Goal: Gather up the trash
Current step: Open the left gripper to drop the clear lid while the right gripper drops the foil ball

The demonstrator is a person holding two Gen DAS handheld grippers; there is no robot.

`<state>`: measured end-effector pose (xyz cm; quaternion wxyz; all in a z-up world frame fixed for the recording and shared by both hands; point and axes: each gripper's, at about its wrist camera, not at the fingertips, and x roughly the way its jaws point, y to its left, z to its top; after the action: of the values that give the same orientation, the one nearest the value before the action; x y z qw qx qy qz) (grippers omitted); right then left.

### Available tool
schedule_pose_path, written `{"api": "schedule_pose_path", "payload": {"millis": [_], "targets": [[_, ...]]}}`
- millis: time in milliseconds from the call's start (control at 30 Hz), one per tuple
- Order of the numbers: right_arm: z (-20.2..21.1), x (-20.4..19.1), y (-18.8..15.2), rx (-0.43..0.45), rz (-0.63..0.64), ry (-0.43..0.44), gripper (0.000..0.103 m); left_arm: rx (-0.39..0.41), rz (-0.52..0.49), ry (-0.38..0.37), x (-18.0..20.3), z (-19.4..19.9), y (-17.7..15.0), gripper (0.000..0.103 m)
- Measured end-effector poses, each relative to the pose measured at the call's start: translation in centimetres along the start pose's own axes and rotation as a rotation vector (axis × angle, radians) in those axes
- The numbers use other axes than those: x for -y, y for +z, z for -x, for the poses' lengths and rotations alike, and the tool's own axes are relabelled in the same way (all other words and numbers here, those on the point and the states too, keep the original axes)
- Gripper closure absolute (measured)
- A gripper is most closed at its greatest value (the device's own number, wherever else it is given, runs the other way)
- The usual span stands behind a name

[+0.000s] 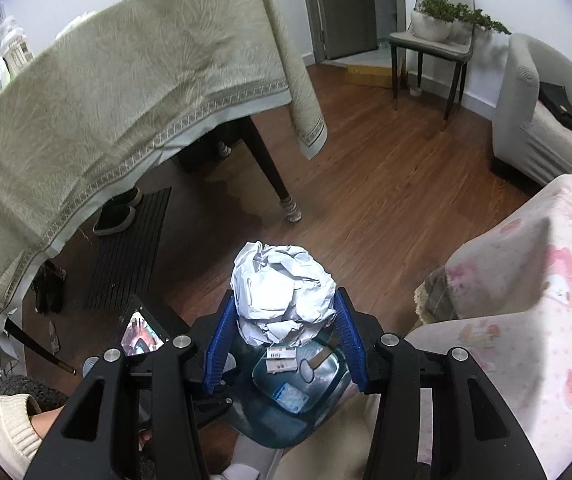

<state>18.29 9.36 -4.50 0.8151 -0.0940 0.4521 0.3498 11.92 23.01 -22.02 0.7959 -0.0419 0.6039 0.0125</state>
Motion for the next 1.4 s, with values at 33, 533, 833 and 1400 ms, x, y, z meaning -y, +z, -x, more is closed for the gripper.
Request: {"api": "schedule_pose_path", "payload": {"millis": [33,533,833,1400], "targets": [[-0.4,-0.1,-0.1,-0.011,0.002,0.001,0.053,-0.007,0.004,-0.004,-0.1,-0.3,-0.1,0.061],[-5.1,-0.2,-1.3,-0.119,0.0,-0.006,0.053,0.007,0.0,-0.014,-0.6,0.3,-0.3,0.049],[-7.9,-0.1,-2.7,-0.186,-0.004,-0.016,0.054,0.113,0.028,-0.012,-1.9,3.9,-0.1,0.049],[-12.3,-0.4,-5.5,-0.306,0.008,-0.032,0.054,0.348,0.118,-0.06,-3.9,12.7,1.5,0.066]]}}
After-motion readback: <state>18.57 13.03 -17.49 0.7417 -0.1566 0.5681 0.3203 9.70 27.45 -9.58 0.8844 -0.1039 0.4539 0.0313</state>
